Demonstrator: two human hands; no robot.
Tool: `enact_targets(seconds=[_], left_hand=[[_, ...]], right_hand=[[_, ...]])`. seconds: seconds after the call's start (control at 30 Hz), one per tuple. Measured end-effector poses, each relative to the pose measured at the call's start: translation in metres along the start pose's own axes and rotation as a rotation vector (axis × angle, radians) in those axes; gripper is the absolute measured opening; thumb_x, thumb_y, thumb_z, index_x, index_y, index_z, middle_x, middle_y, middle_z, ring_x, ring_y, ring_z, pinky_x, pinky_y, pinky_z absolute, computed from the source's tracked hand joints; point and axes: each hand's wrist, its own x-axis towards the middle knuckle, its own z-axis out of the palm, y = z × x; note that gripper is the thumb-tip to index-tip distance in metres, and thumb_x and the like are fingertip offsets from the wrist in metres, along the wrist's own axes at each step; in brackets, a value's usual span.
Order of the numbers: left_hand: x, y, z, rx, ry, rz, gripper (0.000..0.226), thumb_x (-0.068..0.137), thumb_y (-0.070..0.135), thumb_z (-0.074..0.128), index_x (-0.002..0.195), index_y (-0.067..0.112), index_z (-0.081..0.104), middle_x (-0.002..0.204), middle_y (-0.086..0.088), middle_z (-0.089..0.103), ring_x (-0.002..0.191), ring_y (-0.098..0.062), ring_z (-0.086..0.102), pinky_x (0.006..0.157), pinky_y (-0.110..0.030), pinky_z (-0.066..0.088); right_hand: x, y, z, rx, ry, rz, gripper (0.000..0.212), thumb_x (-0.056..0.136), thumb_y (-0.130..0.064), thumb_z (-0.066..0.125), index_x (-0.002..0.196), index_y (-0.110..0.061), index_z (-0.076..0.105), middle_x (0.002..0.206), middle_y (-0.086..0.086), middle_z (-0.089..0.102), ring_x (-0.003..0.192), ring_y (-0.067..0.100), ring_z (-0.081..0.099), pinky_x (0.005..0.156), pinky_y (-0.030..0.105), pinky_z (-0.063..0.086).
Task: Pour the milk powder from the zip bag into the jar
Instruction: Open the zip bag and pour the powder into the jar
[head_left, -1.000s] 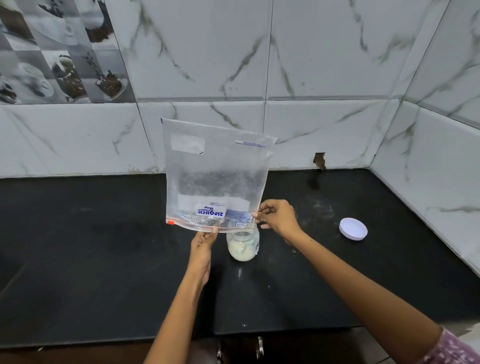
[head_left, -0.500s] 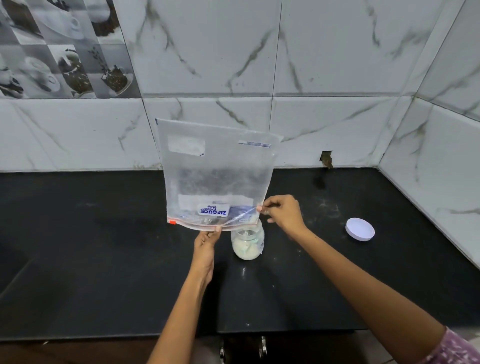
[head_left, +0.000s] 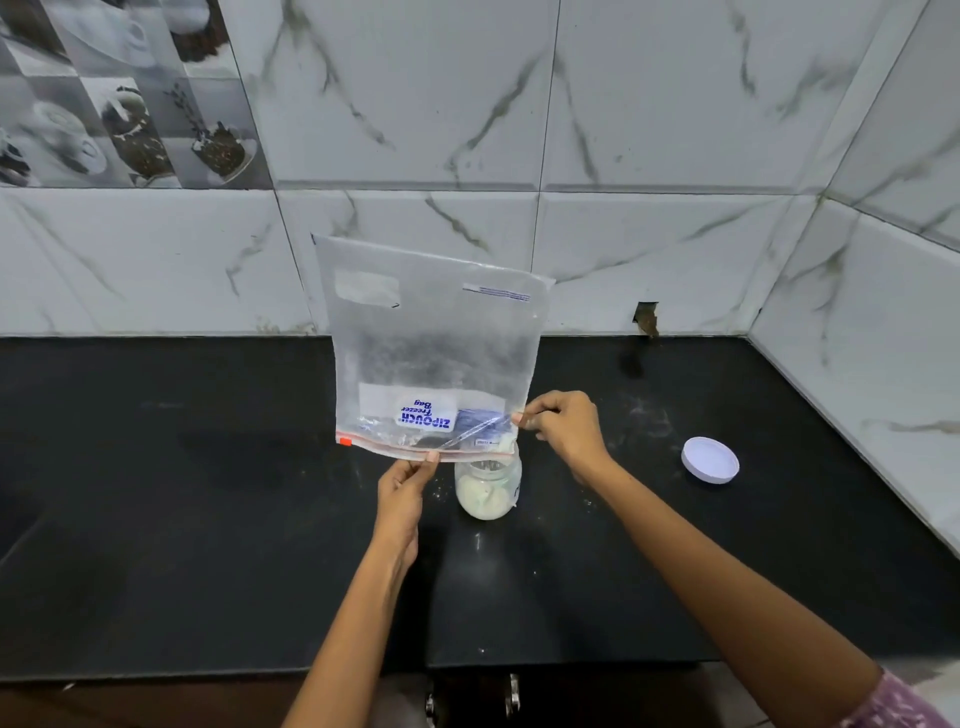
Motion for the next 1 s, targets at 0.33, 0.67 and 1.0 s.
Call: enact_targets(seconds=[0.33,0.67,1.0], left_hand=[[0.002,-0.003,-0.006,-0.001,0.03,-0.011,0.008,0.089,0.013,0.065,0.088,0.011,0.073,0.096,-0.004,0.074,0.1,-0.013,0.064,0.094,-0.025,0.042],[0.002,-0.003,-0.006,-0.019,0.039,-0.028,0.01,0.089,0.013,0.064,0.089,0.014,0.074,0.094,0.001,0.076,0.099,-0.011,0.065,0.096,-0.025,0.042],[-0.002,-0.009,-0.005,-0.058,0.088,-0.08,0.01,0.089,0.011,0.065,0.085,0.012,0.074,0.082,0.004,0.076,0.084,-0.008,0.065,0.08,-0.016,0.049]], right_hand=[[0.0,0.006,0.001,-0.009,-0.02,-0.014,0.021,0.071,-0.003,0.075,0.058,-0.02,0.071,0.066,-0.012,0.067,0.065,0.0,0.062,0.053,0.002,0.042],[0.002,0.004,0.004,0.01,-0.07,-0.123,0.009,0.074,-0.016,0.08,0.072,-0.013,0.071,0.074,-0.008,0.066,0.069,0.002,0.063,0.063,0.009,0.05],[0.004,0.012,0.007,0.008,-0.099,-0.108,0.014,0.076,-0.016,0.078,0.082,-0.007,0.071,0.08,0.011,0.073,0.071,0.012,0.066,0.072,0.021,0.056]])
